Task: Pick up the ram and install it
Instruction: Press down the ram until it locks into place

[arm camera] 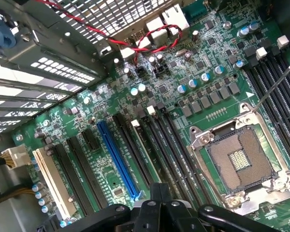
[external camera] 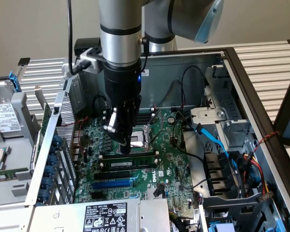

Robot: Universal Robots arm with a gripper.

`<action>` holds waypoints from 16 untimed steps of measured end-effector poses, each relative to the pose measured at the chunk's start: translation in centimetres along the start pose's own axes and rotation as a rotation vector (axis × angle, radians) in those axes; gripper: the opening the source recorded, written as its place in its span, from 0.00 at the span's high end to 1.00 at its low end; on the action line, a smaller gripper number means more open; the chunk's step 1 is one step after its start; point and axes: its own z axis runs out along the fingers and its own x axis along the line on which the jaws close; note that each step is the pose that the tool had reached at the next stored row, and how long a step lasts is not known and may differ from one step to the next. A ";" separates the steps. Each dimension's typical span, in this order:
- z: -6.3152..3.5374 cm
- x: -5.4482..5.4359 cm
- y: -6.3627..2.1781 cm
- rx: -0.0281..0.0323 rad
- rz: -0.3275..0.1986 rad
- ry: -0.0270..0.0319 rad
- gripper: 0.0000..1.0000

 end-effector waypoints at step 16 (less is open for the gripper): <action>0.00 0.0 0.00 -0.0292 0.200 0.0074 0.89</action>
